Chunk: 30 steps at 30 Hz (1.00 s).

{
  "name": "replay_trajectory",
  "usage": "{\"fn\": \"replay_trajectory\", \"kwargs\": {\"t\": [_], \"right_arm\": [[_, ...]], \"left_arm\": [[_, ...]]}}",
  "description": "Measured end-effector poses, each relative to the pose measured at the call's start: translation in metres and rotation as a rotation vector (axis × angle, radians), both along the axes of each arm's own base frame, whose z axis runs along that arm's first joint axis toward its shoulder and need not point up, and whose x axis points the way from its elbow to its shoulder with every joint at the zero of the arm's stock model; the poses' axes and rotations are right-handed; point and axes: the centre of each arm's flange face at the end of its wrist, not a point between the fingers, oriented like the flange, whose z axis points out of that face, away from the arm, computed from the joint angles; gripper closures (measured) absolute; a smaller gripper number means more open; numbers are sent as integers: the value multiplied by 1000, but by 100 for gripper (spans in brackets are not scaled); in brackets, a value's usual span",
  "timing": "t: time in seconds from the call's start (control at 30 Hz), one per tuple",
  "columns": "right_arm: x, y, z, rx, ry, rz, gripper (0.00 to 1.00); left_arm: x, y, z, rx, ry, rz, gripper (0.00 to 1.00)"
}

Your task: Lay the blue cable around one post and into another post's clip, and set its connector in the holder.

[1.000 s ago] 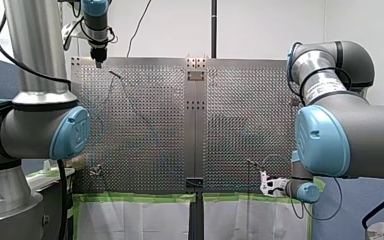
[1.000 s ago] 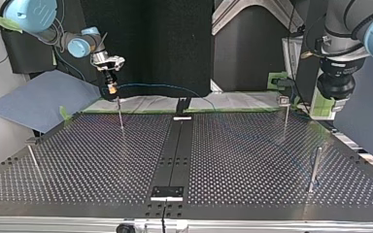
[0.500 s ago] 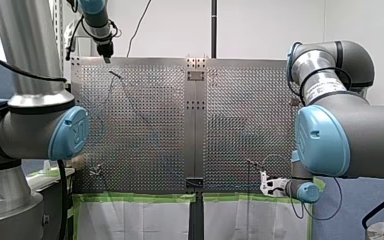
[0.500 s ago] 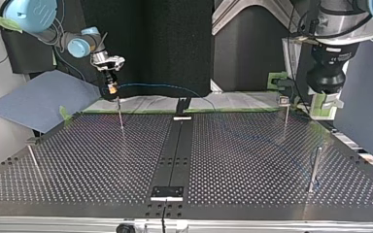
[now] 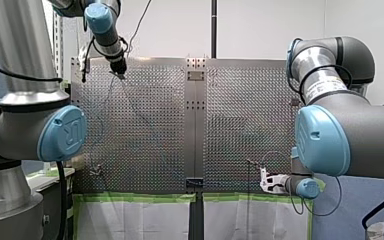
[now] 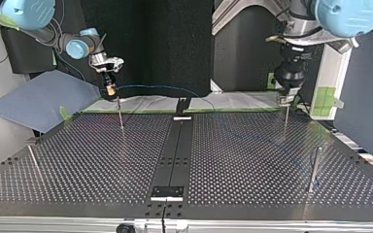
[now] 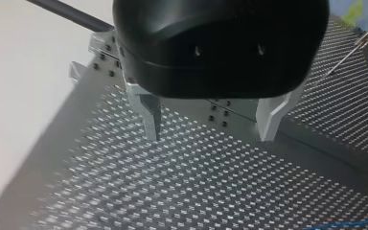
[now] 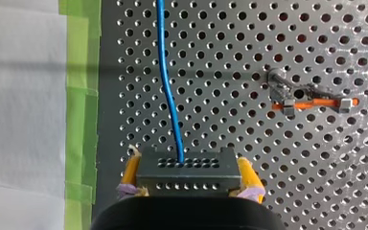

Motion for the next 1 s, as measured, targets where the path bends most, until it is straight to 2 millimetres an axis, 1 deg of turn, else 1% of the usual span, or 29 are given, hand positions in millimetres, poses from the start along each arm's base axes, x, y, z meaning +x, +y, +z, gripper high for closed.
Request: {"fn": "replay_trajectory", "kwargs": {"t": [0.17, 0.3, 0.4, 0.5, 0.77, 0.87, 1.0], "right_arm": [[-2, -1, 0, 2, 5, -23, 100], [-5, -2, -1, 3, 10, -53, 100], [-7, -3, -1, 3, 15, -76, 100], [-9, -5, -1, 4, 18, -96, 100], [-9, -4, -2, 5, 20, -104, 100], [-9, -4, -2, 6, 20, -103, 100], [-8, -4, -2, 6, 20, -101, 100]], "left_arm": [[4, -10, -28, 2, 35, 4, 0], [5, -19, -52, 44, 66, -8, 0], [7, -26, -66, 79, 76, -20, 0], [10, -34, -75, 92, 78, -23, 0], [21, -57, -93, 92, 55, -17, 0], [27, -70, -97, 97, 37, -22, 0], [37, -91, -97, 88, 1, -50, 0]]}}
